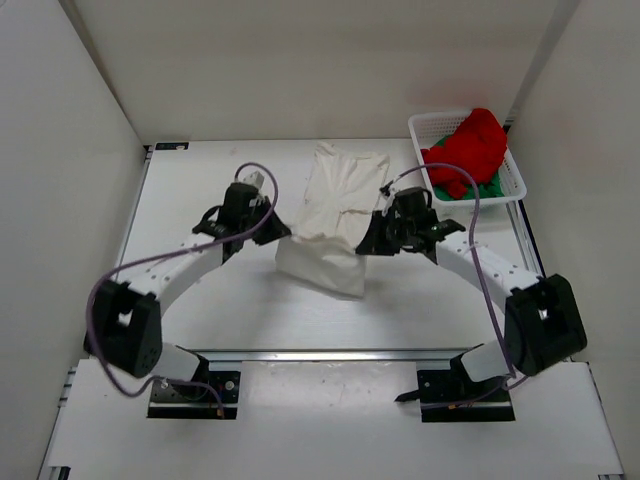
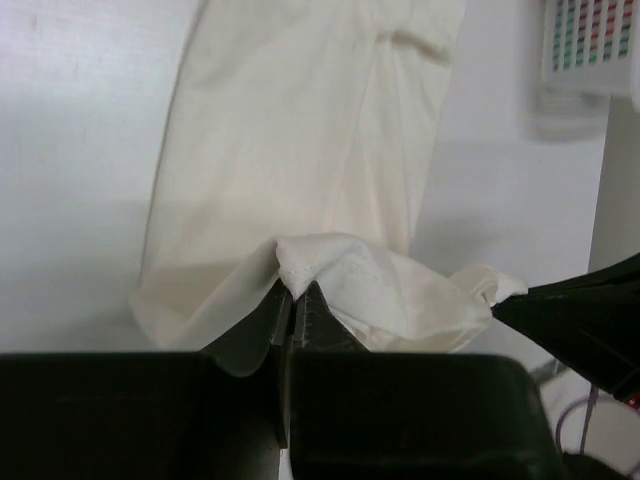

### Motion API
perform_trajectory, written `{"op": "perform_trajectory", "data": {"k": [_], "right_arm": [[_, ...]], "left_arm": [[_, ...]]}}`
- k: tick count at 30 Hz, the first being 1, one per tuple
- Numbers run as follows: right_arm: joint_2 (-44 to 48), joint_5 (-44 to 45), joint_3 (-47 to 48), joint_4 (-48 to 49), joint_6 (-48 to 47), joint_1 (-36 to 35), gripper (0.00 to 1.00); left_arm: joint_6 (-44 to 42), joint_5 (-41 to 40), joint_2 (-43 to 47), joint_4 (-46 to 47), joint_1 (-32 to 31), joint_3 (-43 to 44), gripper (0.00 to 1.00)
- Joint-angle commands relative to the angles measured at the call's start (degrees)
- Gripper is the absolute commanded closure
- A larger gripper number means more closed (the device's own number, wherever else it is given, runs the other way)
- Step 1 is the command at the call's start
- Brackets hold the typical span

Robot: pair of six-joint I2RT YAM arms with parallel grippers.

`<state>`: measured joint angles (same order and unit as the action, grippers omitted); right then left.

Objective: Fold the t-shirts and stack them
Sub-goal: Fold the folded rectangular tshirt in 1/3 of the way, then grab one side of the 2/3 rectangular tshirt with both arms

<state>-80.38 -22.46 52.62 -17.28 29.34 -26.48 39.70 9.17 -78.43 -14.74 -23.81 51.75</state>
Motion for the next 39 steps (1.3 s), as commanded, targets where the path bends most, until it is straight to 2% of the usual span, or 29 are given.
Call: {"op": "perform_trajectory", "data": {"k": [1, 4, 8, 13, 16, 19, 20, 22, 25, 28, 30, 34, 37, 39], "right_arm": [[-6.5, -0.8, 4.6, 3.1, -4.0, 6.0, 1.0], [-13.2, -2.3, 9.3, 3.9, -5.6, 10.1, 1.0], [-18.6, -2.0, 12.8, 6.1, -5.2, 14.3, 1.0], [-26.3, -3.5, 19.0, 7.5, -4.9, 16.6, 1.0], [-30.5, -3.9, 23.0, 7.2, -5.1, 16.3, 1.0], [-34.0, -4.3, 26.6, 6.0, -5.3, 16.2, 0.99], [-35.0, -4.3, 28.3, 4.7, -5.1, 16.3, 0.98], [-35.3, -3.6, 29.7, 3.2, -5.3, 16.4, 0.89], [-32.0, -0.5, 30.1, 2.3, -5.8, 15.8, 0.74], [-25.8, 2.8, 24.7, 3.0, -5.2, 13.5, 0.69], [-21.0, 5.0, 17.3, 5.9, -3.6, 11.5, 0.68], [-17.1, 3.2, 7.0, 12.4, -2.8, 7.1, 0.81], [-19.1, 3.1, 4.7, 11.9, -2.9, 3.7, 0.9], [-19.9, 3.8, 2.8, 11.2, -3.5, 2.2, 0.98]], "left_arm": [[0.6, -6.0, -7.7, 5.3, 0.4, 9.7, 1.0], [0.8, -5.6, -18.4, 5.8, 2.0, 17.2, 1.0], [0.1, -6.3, -26.1, 4.2, 2.0, 24.7, 0.99], [-0.4, -6.6, -36.3, 2.0, 2.4, 34.7, 0.92], [-0.3, -7.1, -39.7, 1.2, 2.6, 37.9, 0.81], [1.2, -6.3, -40.7, 1.9, 3.7, 38.4, 0.62], [1.5, -5.1, -40.4, 2.4, 4.5, 37.7, 0.6], [2.5, -5.0, -37.7, 5.0, 4.5, 35.6, 0.49], [2.9, -6.8, -30.4, 9.1, 3.7, 28.6, 0.44], [4.5, -6.3, -22.6, 13.8, 2.3, 18.0, 0.49], [4.5, -5.7, -19.1, 16.9, 0.6, 10.6, 0.51], [4.6, -3.6, -21.0, 17.9, 1.3, 4.9, 0.52], [4.4, -1.5, -25.4, 16.9, 2.4, 3.3, 0.55], [4.9, -0.5, -25.4, 18.3, 3.1, 0.0, 0.56]]}}
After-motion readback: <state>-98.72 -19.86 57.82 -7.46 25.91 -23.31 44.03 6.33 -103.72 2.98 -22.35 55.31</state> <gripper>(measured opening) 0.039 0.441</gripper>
